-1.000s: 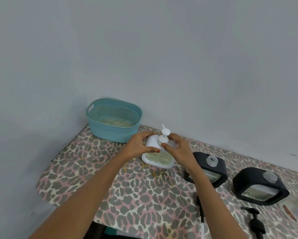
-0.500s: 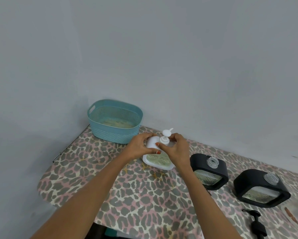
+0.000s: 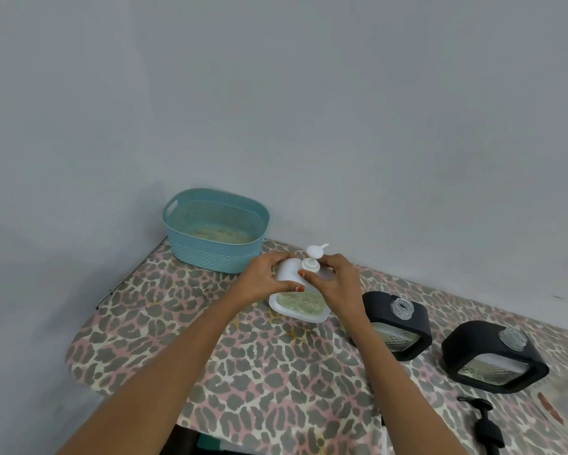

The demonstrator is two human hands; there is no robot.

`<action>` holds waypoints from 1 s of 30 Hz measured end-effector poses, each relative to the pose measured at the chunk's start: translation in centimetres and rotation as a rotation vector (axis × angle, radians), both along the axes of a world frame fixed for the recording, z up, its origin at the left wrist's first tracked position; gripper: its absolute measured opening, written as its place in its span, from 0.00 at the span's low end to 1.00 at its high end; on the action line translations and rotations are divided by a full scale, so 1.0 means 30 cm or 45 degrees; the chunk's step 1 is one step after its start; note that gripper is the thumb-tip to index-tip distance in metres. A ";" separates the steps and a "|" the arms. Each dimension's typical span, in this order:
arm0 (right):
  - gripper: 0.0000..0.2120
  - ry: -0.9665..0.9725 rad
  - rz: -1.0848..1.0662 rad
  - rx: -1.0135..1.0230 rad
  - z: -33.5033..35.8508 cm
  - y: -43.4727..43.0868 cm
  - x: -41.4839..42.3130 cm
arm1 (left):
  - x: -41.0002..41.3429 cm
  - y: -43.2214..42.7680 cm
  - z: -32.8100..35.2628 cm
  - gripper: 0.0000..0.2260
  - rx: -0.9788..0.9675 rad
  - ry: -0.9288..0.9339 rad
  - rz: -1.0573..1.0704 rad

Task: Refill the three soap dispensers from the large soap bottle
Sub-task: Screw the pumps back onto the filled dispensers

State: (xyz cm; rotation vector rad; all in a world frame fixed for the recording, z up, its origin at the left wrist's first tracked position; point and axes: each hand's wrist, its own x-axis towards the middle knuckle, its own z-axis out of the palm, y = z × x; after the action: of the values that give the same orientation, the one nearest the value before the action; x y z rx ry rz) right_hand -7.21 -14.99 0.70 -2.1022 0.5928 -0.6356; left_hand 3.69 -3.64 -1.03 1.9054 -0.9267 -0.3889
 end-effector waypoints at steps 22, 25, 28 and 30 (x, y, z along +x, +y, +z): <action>0.15 -0.028 -0.101 -0.059 0.017 0.044 -0.088 | -0.063 0.061 0.025 0.25 -0.129 0.051 0.078; 0.13 -0.036 -0.117 -0.087 0.034 0.054 -0.139 | -0.100 0.084 0.052 0.24 -0.168 0.080 0.086; 0.12 -0.039 -0.127 -0.076 0.048 0.057 -0.174 | -0.138 0.091 0.063 0.22 -0.212 0.106 0.073; 0.11 -0.058 -0.141 -0.088 0.057 0.059 -0.216 | -0.182 0.089 0.070 0.22 -0.238 0.137 0.046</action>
State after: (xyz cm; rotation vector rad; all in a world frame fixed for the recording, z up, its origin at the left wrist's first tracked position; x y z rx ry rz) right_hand -13.69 -13.21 2.40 -2.1243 0.6735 -0.7746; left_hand -1.78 -0.96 1.06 1.7113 -0.8269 -0.3668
